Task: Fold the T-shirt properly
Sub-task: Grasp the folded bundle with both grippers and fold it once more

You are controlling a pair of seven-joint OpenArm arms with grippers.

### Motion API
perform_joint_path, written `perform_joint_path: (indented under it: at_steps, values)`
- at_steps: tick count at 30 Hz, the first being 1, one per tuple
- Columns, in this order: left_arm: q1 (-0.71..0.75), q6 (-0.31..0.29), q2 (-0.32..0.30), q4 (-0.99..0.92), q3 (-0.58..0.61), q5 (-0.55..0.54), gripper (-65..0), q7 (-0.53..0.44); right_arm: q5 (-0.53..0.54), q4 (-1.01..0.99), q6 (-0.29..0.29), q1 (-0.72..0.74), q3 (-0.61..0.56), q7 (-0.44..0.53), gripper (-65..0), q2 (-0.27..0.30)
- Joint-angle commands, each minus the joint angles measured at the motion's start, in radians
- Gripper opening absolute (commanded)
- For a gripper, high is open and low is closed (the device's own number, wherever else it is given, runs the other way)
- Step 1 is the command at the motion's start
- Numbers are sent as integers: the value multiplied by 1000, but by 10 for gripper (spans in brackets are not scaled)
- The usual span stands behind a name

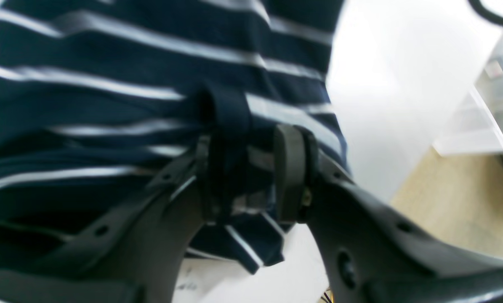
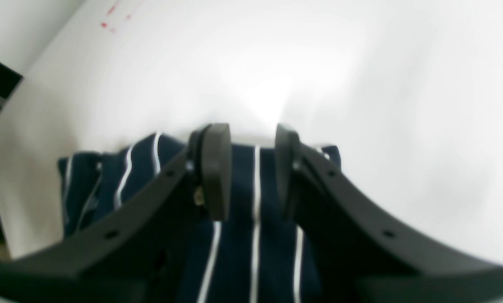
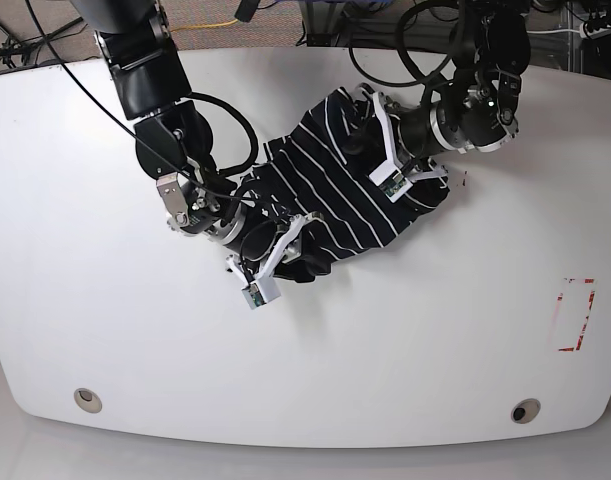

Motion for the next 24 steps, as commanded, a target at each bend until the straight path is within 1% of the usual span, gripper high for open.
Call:
perform_joint_path:
  at_steps: [1,2,4,5,12,17,19,21,24]
  values:
    - [26,-6,-1,33,-10,-11,-474,-7,-13,-53,18,43,-30,24,-490,2]
    - [37,-15,-1,41,-21,-11,-474,-7,-28,-62,18,45,-34,25,-490,2]
    - [61,-84,-1,49,-48,-16,-474,-7,-65,-63,18,43,-34,25,-490,-2]
    - [67,-103,-1,49,-58,-16,-474,-7,-74,-63,18,43,-34,25,-490,-4]
    - [67,-103,5,52,-18,-14,-474,-7,-82,-66,18,50,-33,25,-490,-1]
    - [32,-103,99,44,14,-8,-474,-7,-85,-102,18,82,-38,25,-490,-2]
    - [6,-103,130,35,14,21,-474,-7,-85,-129,18,94,-39,25,-490,-6]
    - [-8,-103,151,1,16,78,-474,-7,-85,-168,18,109,-39,25,-490,-15]
    - [-9,-103,153,-43,16,150,-474,-7,-93,-185,18,108,-39,25,-490,-18]
